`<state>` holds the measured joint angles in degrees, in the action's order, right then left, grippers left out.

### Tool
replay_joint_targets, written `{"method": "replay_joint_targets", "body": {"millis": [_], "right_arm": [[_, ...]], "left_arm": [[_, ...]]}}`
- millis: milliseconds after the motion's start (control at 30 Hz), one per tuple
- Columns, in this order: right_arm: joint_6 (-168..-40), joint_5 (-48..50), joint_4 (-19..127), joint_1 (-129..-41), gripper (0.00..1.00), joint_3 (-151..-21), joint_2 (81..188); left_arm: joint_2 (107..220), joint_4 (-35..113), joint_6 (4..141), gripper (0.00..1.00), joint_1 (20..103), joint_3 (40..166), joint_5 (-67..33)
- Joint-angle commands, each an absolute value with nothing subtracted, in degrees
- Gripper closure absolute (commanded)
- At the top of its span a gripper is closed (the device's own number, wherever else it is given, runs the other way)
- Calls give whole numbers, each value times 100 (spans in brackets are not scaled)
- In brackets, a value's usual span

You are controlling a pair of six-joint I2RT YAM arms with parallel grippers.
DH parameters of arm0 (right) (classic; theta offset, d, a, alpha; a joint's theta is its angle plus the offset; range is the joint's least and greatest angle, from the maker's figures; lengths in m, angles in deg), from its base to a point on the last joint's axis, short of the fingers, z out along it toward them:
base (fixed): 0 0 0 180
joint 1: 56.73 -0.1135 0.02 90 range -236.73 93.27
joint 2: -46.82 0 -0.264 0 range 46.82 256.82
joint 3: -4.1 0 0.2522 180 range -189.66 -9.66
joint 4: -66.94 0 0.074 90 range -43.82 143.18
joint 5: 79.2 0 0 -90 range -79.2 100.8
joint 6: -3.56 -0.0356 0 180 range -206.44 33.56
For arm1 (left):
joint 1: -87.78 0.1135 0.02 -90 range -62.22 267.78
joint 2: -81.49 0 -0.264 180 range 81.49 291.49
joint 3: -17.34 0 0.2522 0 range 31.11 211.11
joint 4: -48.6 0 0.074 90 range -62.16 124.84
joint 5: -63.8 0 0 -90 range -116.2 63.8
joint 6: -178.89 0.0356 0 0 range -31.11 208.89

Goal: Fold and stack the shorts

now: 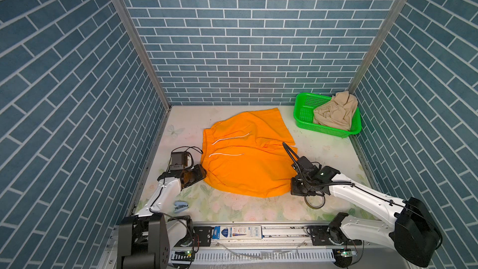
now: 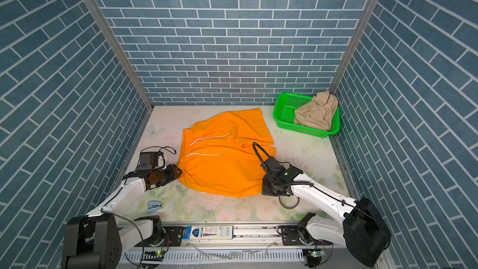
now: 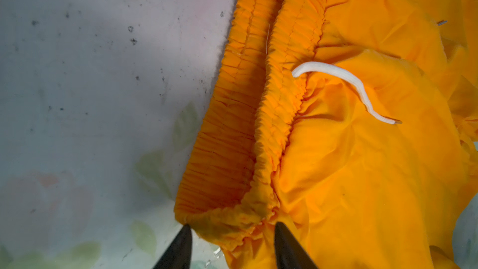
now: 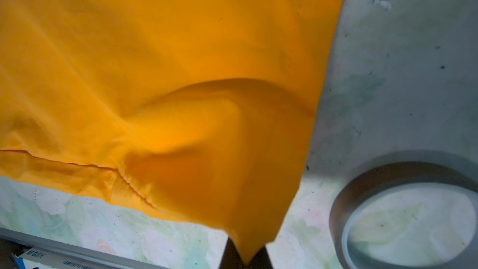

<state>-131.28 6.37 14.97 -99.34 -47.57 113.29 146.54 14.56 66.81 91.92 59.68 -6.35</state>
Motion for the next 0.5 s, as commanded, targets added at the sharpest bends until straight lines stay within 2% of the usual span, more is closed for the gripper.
{"method": "replay_joint_targets", "body": {"millis": [0, 233, 467], "right_arm": [[-12952, 605, 1287, -9866, 100, -4909, 11346], [-12920, 605, 1117, -9787, 100, -4968, 11184], [-12801, 882, 434, -9709, 100, -5219, 10810]], "left_arm": [[14787, 1116, 6710, 67, 9129, 6168, -811], [14730, 972, 6623, 100, 9045, 6294, -541], [14346, 465, 6560, 100, 8949, 6591, -639]]}}
